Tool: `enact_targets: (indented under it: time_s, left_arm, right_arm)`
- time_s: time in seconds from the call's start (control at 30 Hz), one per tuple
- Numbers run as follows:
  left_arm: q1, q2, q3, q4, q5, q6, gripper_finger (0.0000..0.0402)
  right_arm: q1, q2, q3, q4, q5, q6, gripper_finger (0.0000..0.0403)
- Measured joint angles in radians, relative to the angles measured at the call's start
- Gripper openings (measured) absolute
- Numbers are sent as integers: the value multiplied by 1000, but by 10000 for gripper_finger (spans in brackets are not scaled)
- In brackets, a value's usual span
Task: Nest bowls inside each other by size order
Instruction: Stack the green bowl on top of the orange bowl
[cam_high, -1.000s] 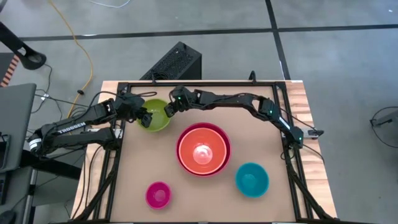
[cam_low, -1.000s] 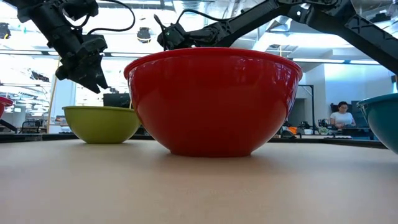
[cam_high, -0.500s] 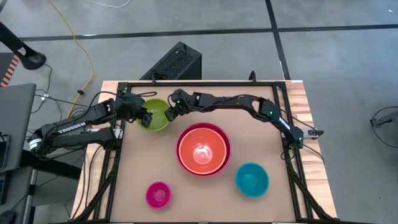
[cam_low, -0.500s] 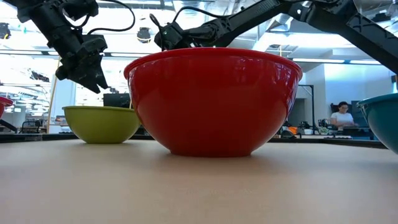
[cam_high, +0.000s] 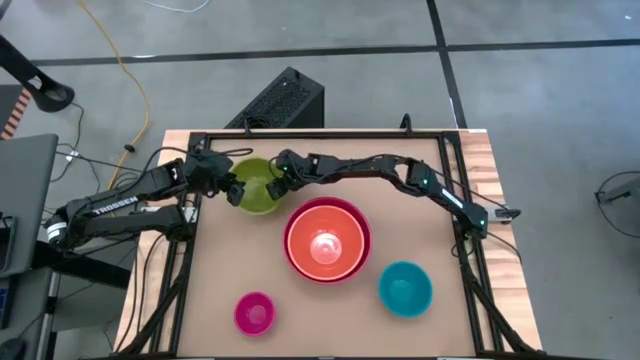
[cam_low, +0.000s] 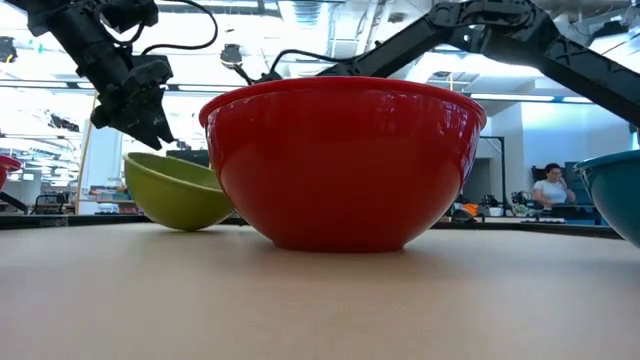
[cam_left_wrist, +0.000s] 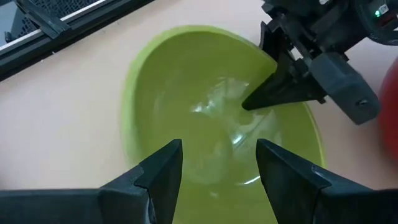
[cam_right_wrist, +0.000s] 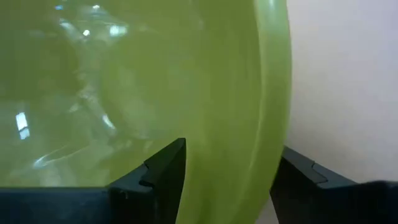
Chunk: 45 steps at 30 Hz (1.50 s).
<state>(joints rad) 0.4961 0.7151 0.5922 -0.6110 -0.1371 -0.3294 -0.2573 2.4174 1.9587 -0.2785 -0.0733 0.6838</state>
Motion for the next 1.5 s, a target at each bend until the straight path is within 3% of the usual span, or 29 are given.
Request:
enact_targets:
  time_s: [0.13, 0.43, 0.67, 1.0, 1.13, 1.27, 1.5]
  left_arm:
    - [0, 0, 0, -1, 0, 0, 194]
    - [-1, 0, 0, 9, 4, -6, 194]
    - [0, 0, 0, 66, -1, -6, 194]
    - [-15, -10, 0, 123, 36, -20, 194]
    - [-20, -10, 0, 123, 37, 7, 194]
    - [-20, -10, 0, 124, 40, 49, 194]
    - [-20, -10, -5, 139, 55, 126, 194]
  right_arm:
    - [-1, -1, 1, 9, 19, -1, 177]
    - [-43, -1, 28, 34, -57, -2, 16]
    - [-133, 0, 143, -162, -113, -36, 18]
    - [-276, -3, 401, -655, -122, -301, 16]
    - [-307, -98, 354, -787, -215, -386, 14]
    - [-284, -216, 357, -938, -210, -458, 14]
    - [-179, -408, 357, -1010, -210, -444, 15]
